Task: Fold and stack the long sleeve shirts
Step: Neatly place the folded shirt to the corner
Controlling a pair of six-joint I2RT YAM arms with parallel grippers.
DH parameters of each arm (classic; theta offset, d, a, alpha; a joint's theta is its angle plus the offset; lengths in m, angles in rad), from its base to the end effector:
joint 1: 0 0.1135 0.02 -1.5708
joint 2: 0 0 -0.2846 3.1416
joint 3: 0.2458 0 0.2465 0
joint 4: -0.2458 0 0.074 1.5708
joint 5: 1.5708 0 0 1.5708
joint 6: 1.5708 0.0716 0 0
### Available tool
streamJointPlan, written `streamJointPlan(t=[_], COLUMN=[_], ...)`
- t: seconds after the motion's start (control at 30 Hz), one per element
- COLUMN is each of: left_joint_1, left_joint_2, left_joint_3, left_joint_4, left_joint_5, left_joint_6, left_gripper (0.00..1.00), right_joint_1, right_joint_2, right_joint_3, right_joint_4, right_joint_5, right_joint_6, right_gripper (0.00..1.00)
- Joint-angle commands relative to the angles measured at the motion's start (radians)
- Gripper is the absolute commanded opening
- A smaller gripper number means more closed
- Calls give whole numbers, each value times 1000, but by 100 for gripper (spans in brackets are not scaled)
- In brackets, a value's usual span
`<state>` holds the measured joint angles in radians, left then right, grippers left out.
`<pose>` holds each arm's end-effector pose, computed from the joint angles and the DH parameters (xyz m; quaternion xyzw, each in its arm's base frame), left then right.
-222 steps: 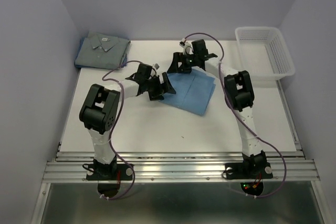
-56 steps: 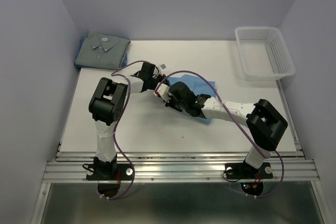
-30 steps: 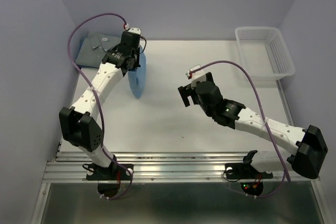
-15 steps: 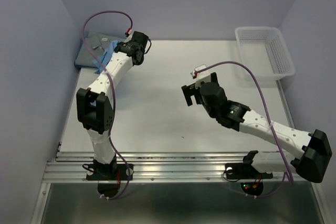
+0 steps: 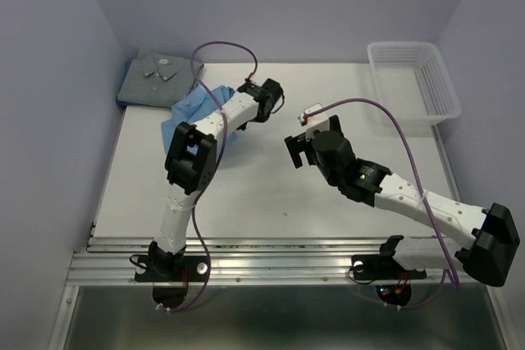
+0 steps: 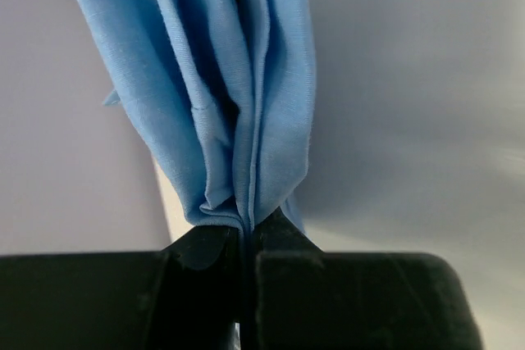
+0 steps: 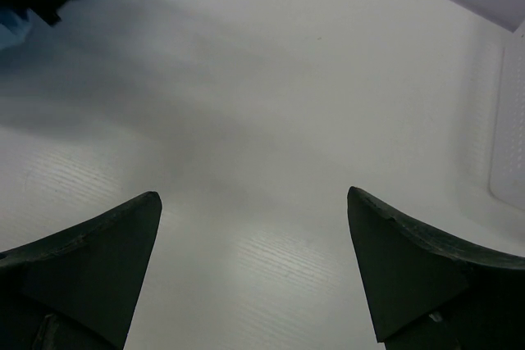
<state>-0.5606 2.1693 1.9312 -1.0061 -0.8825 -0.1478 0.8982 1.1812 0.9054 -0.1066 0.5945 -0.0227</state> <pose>0.4234 -0.2005 0.2374 0.1149 0.8875 0.3442 0.2840 0.2070 0.1956 0.3196 -0.2051 0.7826 0.0071 0.5877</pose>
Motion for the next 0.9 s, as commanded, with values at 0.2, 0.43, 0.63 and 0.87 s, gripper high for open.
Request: streamJointPlan(t=[0.2, 0.43, 0.63, 0.87], left_joint_1=[-134, -137, -142, -140], left_joint_2=[110, 99, 51, -31], left_joint_3=[121, 83, 97, 233], left_joint_4=[79, 233, 323, 336], left_joint_5=[459, 831, 981, 1096], left_joint_6=[-168, -168, -164, -124], left_gripper=[0, 39, 99, 99], right_joint_1=[8, 8, 8, 8], right_joint_2=[-14, -55, -104, -204], right_joint_3=[7, 3, 1, 4], right_joint_4=[18, 18, 16, 22], right_joint_5=[-9, -25, -58, -157], right_joint_6=[1, 6, 17, 50], right_gripper=[100, 100, 100, 100])
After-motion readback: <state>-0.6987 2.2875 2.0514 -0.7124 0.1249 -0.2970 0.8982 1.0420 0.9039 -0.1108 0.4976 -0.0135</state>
